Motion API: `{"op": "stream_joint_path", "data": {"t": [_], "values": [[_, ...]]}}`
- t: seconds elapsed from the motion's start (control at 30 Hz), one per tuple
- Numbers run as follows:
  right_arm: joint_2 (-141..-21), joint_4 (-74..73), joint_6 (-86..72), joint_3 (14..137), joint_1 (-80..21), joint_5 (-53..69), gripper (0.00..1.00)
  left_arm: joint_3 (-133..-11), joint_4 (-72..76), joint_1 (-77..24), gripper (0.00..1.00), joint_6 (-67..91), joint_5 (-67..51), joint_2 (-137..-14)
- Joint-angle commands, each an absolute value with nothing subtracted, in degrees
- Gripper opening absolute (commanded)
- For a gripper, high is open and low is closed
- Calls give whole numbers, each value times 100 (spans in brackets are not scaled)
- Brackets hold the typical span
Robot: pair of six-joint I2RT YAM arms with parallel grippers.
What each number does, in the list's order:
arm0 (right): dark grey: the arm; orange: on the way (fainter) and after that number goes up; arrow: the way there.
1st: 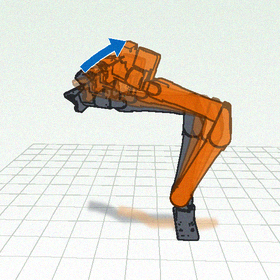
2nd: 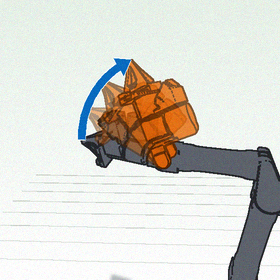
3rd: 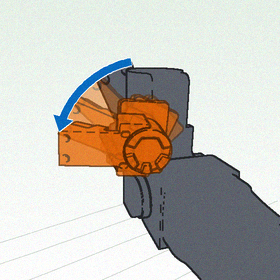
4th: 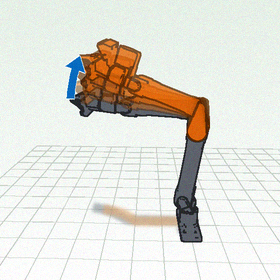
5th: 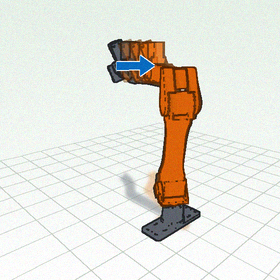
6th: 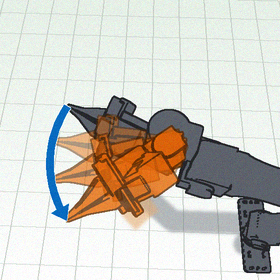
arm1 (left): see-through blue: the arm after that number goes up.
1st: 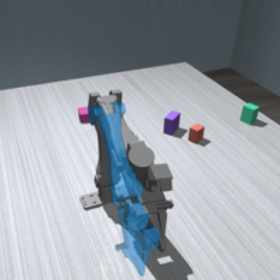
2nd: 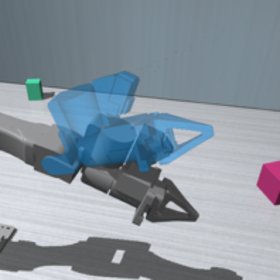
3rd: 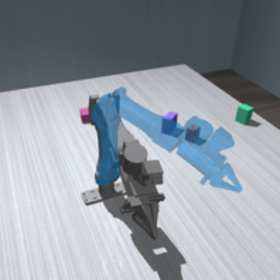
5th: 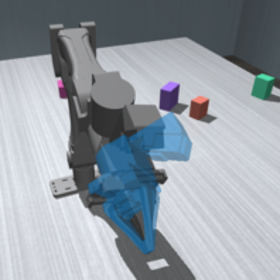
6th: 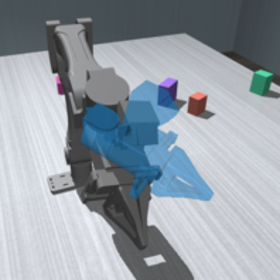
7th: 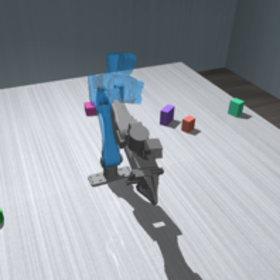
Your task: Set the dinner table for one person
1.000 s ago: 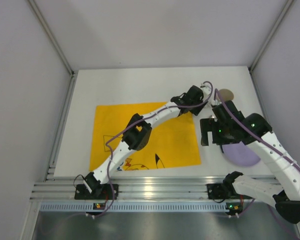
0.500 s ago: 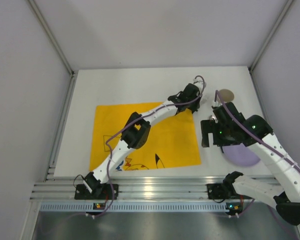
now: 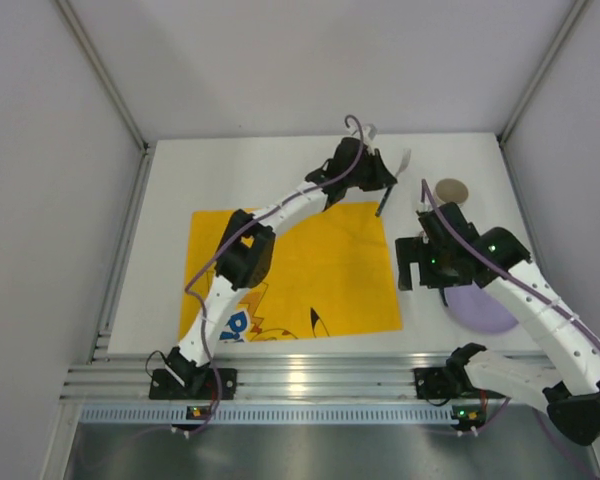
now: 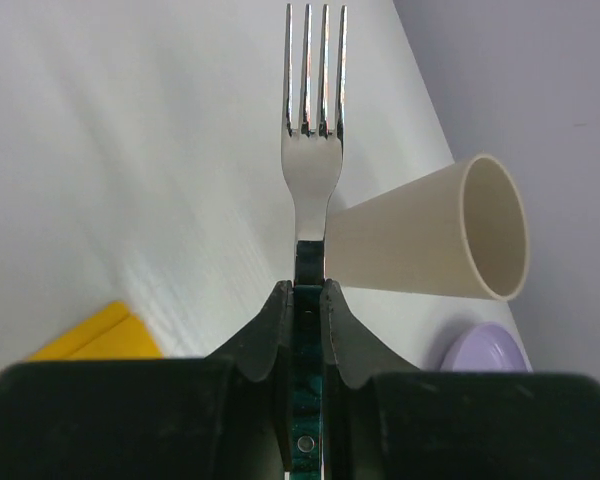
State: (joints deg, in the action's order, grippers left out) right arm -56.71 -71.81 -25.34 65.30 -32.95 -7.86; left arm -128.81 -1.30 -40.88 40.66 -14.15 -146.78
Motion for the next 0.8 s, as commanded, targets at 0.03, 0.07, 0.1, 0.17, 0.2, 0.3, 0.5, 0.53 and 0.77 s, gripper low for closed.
{"op": "stream_joint_path", "data": {"t": [0.03, 0.07, 0.1, 0.17, 0.2, 0.3, 0.5, 0.53, 0.77], "values": [[-6221, -6347, -2146, 6688, -2814, -459, 100, -11956, -656, -3692, 0, 3447, -891, -12319], [-6301, -6146, -2101, 6732, -2743, -353, 100, -11344, -1120, -3596, 0, 3062, -679, -12026], [-6371, -6039, -2066, 6837, -2681, -247, 100, -11025, -1403, -3551, 0, 2867, -459, -11719], [-6591, -5794, -1969, 6917, -2567, -44, 100, -10122, -1861, -3463, 0, 2304, 401, -10840], [-6670, -5731, -1943, 6952, -2549, -27, 100, -9838, -2394, -3445, 0, 2155, 744, -10550], [-6916, -5476, -1881, 6839, -2514, 175, 100, -8818, -3300, -3349, 0, 1977, 1791, -9521], [-7128, -4914, -1907, 6338, -2461, 720, 100, -7218, -4587, -2822, 0, 2768, 2522, -8044], [-7163, -4870, -1942, 6293, -2461, 851, 100, -7016, -4640, -2760, 0, 2829, 2575, -7711], [-7198, -4553, -2039, 5845, -2470, 1336, 100, -5417, -4247, -2251, 0, 2348, 2673, -6715]]}}
